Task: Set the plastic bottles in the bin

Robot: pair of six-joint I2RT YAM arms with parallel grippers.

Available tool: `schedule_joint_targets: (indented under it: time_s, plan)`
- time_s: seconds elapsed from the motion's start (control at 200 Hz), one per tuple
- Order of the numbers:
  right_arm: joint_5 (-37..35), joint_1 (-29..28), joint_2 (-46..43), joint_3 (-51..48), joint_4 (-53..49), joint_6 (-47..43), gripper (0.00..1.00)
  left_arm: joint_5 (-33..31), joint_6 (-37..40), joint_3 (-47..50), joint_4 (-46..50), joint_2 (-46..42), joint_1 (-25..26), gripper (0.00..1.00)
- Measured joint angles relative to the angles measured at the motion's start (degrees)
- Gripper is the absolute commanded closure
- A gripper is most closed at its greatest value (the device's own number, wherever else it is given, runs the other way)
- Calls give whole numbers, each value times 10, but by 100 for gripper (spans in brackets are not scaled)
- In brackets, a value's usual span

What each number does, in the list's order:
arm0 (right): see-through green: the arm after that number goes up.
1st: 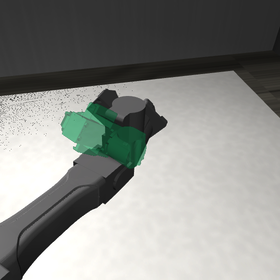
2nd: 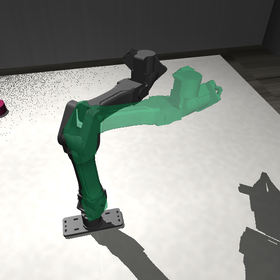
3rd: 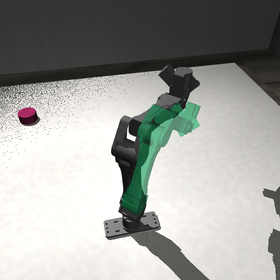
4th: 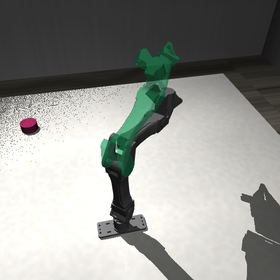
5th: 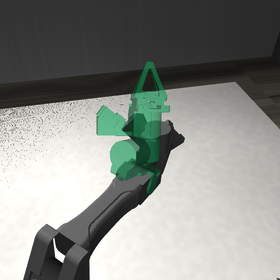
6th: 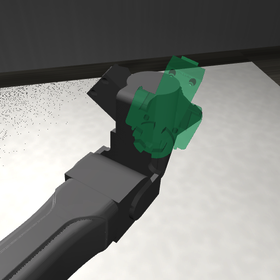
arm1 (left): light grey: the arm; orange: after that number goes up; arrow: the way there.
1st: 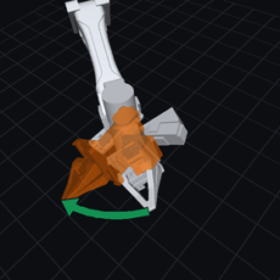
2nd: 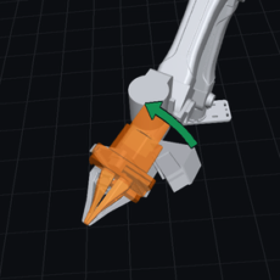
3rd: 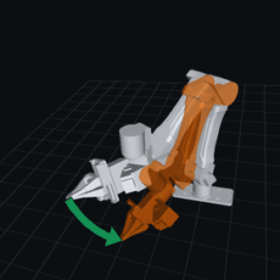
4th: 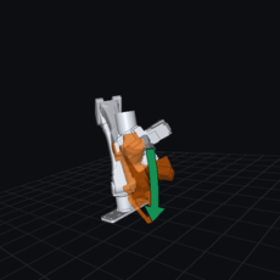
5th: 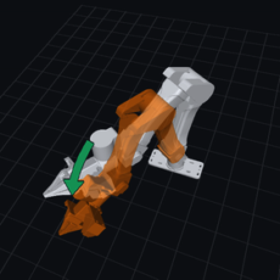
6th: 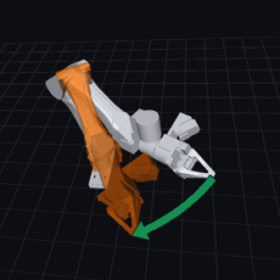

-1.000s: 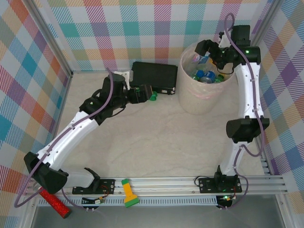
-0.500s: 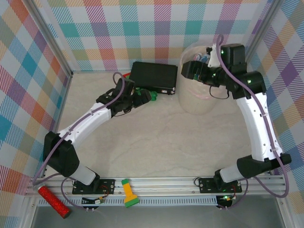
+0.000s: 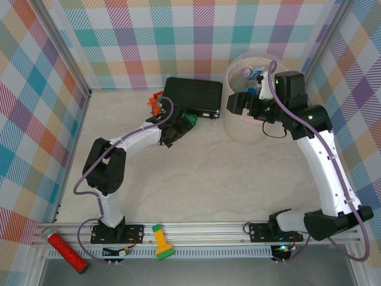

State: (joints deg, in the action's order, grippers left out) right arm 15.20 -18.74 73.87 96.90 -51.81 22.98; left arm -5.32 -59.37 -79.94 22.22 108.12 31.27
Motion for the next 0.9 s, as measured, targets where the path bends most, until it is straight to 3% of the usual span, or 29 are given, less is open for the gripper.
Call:
schedule_joint_targets:
  time_s: [0.48,0.9]
  plan:
    - [5,0,-35,-31,29,-27,1,-50,-75,-135,-48,151,0,6]
    - [9,0,-23,-31,29,-30,1,-71,-91,-137,-134,175,-6,4]
